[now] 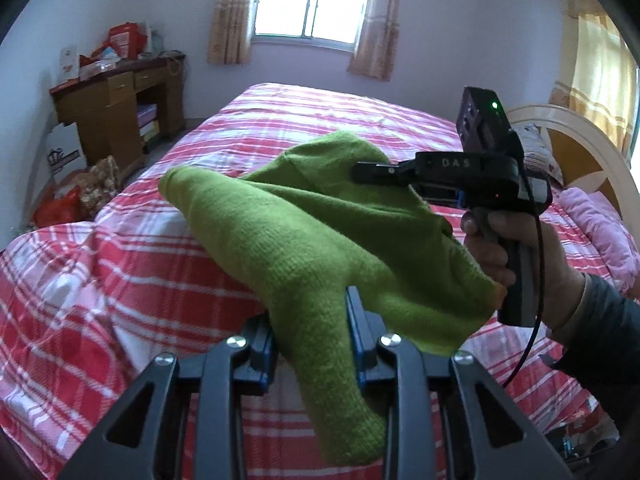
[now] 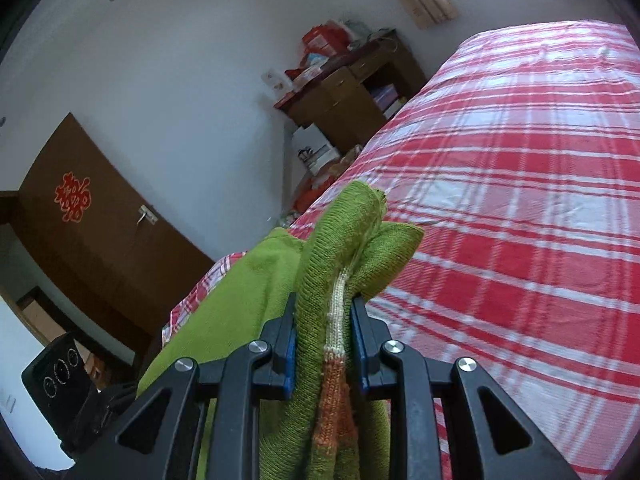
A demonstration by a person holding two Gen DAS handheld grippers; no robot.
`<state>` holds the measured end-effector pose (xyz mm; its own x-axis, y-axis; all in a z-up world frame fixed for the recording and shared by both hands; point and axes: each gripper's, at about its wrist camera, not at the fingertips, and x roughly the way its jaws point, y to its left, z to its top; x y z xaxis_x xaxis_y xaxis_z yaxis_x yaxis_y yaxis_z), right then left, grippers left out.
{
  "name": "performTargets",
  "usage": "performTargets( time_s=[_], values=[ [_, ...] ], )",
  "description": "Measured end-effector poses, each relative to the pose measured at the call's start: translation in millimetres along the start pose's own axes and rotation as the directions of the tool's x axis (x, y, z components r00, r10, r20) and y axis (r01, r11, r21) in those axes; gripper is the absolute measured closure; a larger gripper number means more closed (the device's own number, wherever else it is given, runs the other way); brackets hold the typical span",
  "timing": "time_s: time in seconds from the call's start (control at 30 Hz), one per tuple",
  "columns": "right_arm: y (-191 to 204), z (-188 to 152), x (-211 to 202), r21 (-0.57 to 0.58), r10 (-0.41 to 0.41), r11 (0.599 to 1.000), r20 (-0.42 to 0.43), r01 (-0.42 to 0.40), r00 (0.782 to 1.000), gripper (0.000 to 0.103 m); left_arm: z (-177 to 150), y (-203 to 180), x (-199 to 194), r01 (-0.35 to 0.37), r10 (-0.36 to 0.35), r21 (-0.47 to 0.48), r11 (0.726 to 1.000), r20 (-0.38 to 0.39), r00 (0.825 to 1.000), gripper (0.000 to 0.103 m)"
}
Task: Fold small clothes
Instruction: 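Lift the folded sweater with the right gripper and carry it across the bed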
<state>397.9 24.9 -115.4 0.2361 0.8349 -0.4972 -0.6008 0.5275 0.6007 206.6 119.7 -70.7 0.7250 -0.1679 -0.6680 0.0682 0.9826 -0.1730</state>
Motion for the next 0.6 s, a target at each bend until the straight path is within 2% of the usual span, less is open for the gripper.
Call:
performTargets(
  time_s=[0.3, 0.37, 0.47, 0.53, 0.6],
  values=[
    [16.6, -5.7, 39.5, -0.03, 0.011, 0.999, -0.071, -0.013, 0.997, 0.08, -20.6, 23.7, 1.2, -0.037, 0.036, -0.046, 0.998, -0.035, 0.999, 0.071],
    [13.9, -8.1, 42.4, -0.025, 0.002, 1.0, -0.079, -0.004, 0.997, 0.08, -25.9, 24.1, 6.0, -0.047, 0.044, -0.051, 0.998, -0.061, 0.997, 0.06],
    [0.2, -10.4, 44.7, 0.005, -0.024, 1.0, -0.089, 0.025, 0.996, 0.08, -34.1, 20.5, 12.0, -0.055, 0.05, -0.051, 0.997, -0.105, 0.993, 0.056],
    [-11.3, -13.3, 48.7, 0.033, -0.048, 0.998, -0.108, 0.052, 0.993, 0.08, -41.1, 20.4, 18.7, -0.078, 0.071, -0.047, 0.996, -0.133, 0.989, 0.046],
    [-18.8, -16.5, 53.7, 0.043, -0.092, 0.994, -0.133, 0.098, 0.987, 0.079, -46.9, 19.7, 22.6, -0.113, 0.107, -0.03, 0.993, -0.147, 0.983, 0.043]
  ],
)
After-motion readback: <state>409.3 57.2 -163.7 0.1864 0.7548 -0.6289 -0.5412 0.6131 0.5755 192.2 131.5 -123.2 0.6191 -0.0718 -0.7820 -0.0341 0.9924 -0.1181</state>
